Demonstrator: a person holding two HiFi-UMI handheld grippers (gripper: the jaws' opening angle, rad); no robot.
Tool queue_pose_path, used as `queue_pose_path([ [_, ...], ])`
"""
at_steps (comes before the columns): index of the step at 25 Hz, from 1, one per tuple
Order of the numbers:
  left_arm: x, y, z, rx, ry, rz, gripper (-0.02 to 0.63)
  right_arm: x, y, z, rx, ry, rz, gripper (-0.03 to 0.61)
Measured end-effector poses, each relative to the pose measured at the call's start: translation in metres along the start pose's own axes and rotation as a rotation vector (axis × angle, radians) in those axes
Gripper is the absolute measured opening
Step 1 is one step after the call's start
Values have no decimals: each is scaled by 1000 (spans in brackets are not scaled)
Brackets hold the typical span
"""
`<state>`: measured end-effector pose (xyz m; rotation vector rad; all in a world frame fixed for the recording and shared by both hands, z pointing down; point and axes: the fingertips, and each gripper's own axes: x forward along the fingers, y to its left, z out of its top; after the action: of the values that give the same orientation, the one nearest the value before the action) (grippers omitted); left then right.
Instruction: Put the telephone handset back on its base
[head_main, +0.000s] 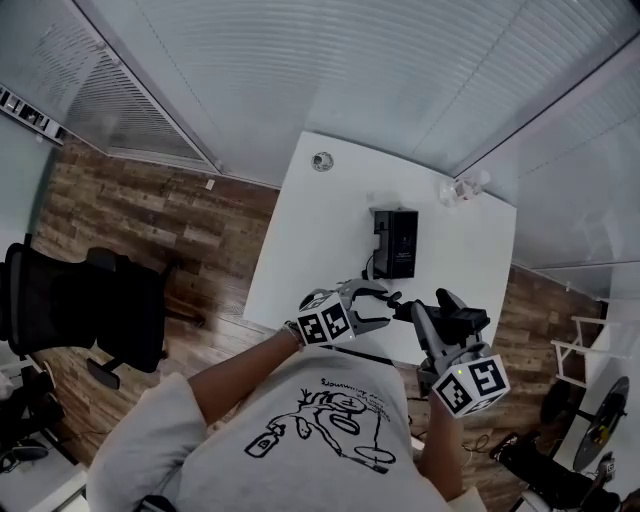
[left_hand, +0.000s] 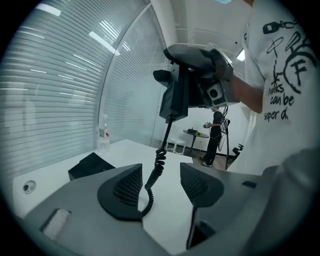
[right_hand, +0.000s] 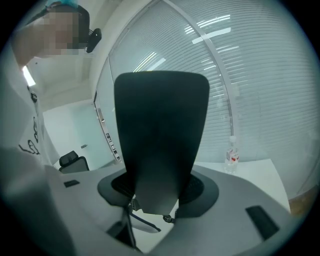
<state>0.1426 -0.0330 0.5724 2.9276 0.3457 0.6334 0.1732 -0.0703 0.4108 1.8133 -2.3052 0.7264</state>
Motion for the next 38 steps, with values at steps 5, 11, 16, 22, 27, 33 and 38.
queue_pose_path([
  [5, 36, 4, -23, -60, 24, -44, 204, 25, -16, -25, 59, 67, 28, 196],
  [11, 48, 2, -57, -460, 41, -139, 66, 58, -46, -56, 75, 129, 20, 196],
  [16, 52, 12, -82, -654, 48, -84, 67, 89, -68, -71, 58, 158, 4, 196],
  [22, 61, 27, -103, -865, 69, -33, 67, 131, -82, -98, 13, 227, 2, 196],
  [27, 70, 31, -117, -1033, 82, -21, 67, 162, -85, -124, -44, 281, 29, 196],
  [33, 77, 41, -128, -1374, -72, -72, 67, 186, -93, -154, -128, 319, 22, 196],
  [38, 78, 47, -127, -1437, -113, -81, 69, 196, -95, -165, -187, 312, 20, 196],
])
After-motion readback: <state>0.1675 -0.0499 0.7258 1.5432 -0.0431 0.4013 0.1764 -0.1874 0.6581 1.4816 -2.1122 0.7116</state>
